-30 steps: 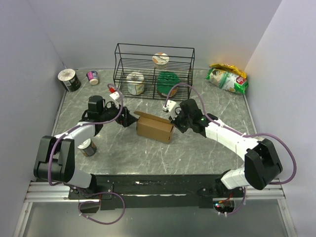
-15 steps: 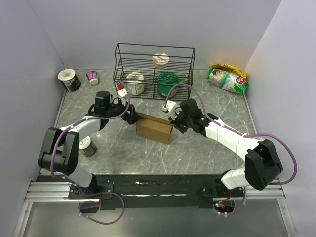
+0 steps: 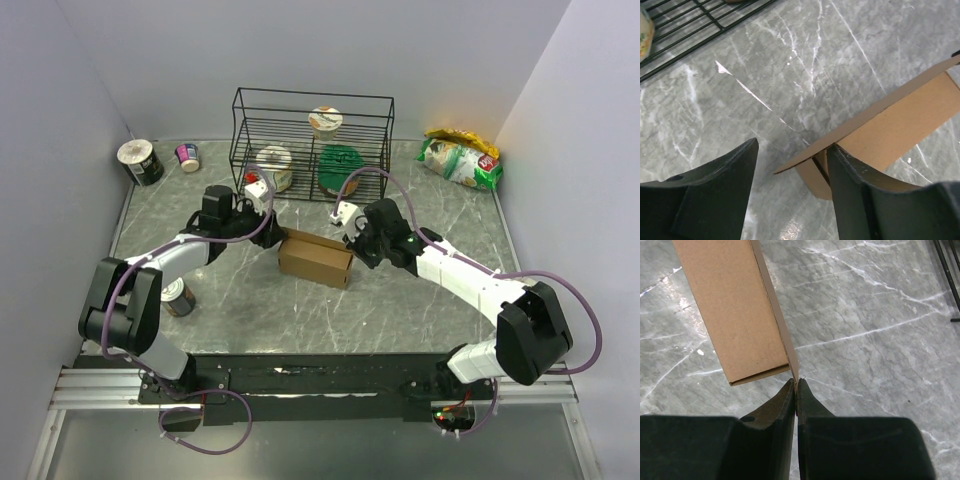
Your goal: Fold the paper box
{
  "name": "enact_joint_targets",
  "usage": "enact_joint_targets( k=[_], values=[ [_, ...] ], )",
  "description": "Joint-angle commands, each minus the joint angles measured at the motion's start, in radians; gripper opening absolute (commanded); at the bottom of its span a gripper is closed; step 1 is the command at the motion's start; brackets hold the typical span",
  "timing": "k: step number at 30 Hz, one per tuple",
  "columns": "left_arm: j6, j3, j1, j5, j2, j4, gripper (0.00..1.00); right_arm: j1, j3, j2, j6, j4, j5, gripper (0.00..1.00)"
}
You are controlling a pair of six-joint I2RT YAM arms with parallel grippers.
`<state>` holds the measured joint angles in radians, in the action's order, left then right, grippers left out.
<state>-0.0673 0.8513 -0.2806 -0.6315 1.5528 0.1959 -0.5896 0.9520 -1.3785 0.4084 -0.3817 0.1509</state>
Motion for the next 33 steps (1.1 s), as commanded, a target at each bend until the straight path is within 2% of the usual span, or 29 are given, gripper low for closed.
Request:
enact_joint_targets(
  k=[1, 5, 7, 9, 19, 21, 28, 32, 33],
  values=[
    [-0.003, -0.006, -0.014, 0.076, -0.054, 0.008, 0.60, -0.006, 0.050, 0.029, -0.016, 0.006, -0.033, 0.11],
    [-0.002, -0.011, -0.023, 0.090, -0.071, 0.004, 0.46, -0.003, 0.050, 0.033, -0.016, 0.003, -0.042, 0.11],
    [-0.003, -0.015, -0.028, 0.084, -0.077, 0.013, 0.44, -0.004, 0.050, 0.035, -0.016, 0.003, -0.045, 0.11],
    [-0.003, -0.021, -0.031, 0.075, -0.083, 0.020, 0.38, -0.006, 0.050, 0.036, -0.016, 0.003, -0.043, 0.12],
    [-0.006, -0.021, -0.064, 0.016, -0.072, 0.002, 0.28, -0.009, 0.051, 0.038, -0.017, 0.004, -0.056, 0.12],
    [-0.002, -0.029, -0.071, 0.015, -0.077, 0.007, 0.22, -0.007, 0.051, 0.035, -0.019, 0.004, -0.060, 0.12],
    [0.050, -0.060, -0.091, 0.003, -0.085, 0.054, 0.19, -0.010, 0.048, 0.027, -0.020, 0.014, -0.068, 0.12],
    [0.060, -0.075, -0.098, 0.015, -0.076, 0.085, 0.14, -0.010, 0.048, 0.026, -0.020, 0.012, -0.073, 0.12],
    [0.105, -0.078, -0.098, 0.022, -0.074, 0.100, 0.13, -0.012, 0.050, 0.024, -0.022, 0.012, -0.074, 0.12]
  ],
)
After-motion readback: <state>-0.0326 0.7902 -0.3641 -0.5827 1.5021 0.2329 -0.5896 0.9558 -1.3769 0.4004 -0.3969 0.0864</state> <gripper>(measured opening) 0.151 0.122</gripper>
